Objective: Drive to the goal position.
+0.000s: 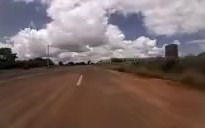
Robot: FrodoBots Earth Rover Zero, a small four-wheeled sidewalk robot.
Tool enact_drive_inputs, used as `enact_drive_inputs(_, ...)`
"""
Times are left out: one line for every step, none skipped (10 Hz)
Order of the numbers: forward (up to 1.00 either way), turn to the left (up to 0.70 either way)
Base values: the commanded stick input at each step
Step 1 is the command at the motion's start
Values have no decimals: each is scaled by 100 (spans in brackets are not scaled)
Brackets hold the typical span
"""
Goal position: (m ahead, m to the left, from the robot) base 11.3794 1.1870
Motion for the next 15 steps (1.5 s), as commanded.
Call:
enact_drive_inputs(85, 0)
enact_drive_inputs(85, 0)
enact_drive_inputs(85, 0)
enact_drive_inputs(85, 0)
enact_drive_inputs(85, 0)
enact_drive_inputs(85, 0)
enact_drive_inputs(85, 0)
enact_drive_inputs(85, 0)
enact_drive_inputs(85, 0)
enact_drive_inputs(85, 0)
enact_drive_inputs(100, 0)
enact_drive_inputs(100, 0)
enact_drive_inputs(100, 0)
enact_drive_inputs(100, 0)
enact_drive_inputs(100, 0)
